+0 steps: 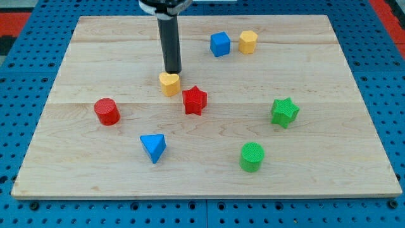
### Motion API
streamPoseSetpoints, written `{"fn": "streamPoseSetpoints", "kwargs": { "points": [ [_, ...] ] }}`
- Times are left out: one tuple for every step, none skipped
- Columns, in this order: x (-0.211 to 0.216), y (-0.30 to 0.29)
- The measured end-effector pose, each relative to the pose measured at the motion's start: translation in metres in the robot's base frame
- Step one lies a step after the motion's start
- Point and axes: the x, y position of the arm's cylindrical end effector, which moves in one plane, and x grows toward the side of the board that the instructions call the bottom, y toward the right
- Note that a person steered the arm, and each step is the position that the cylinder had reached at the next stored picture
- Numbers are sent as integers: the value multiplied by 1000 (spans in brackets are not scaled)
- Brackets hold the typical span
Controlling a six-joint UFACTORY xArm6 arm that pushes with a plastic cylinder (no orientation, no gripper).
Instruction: Place the blue cube above to the red star
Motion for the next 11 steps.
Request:
{"fn": "streamPoseSetpoints", "kwargs": {
  "points": [
    [-31, -12],
    [-68, -7],
    [-82, 81],
    [-80, 117],
    [-55, 116],
    [-33, 91],
    [-1, 84],
    [4, 132],
    [27, 127],
    [23, 76],
    [18, 93]
  ]
}}
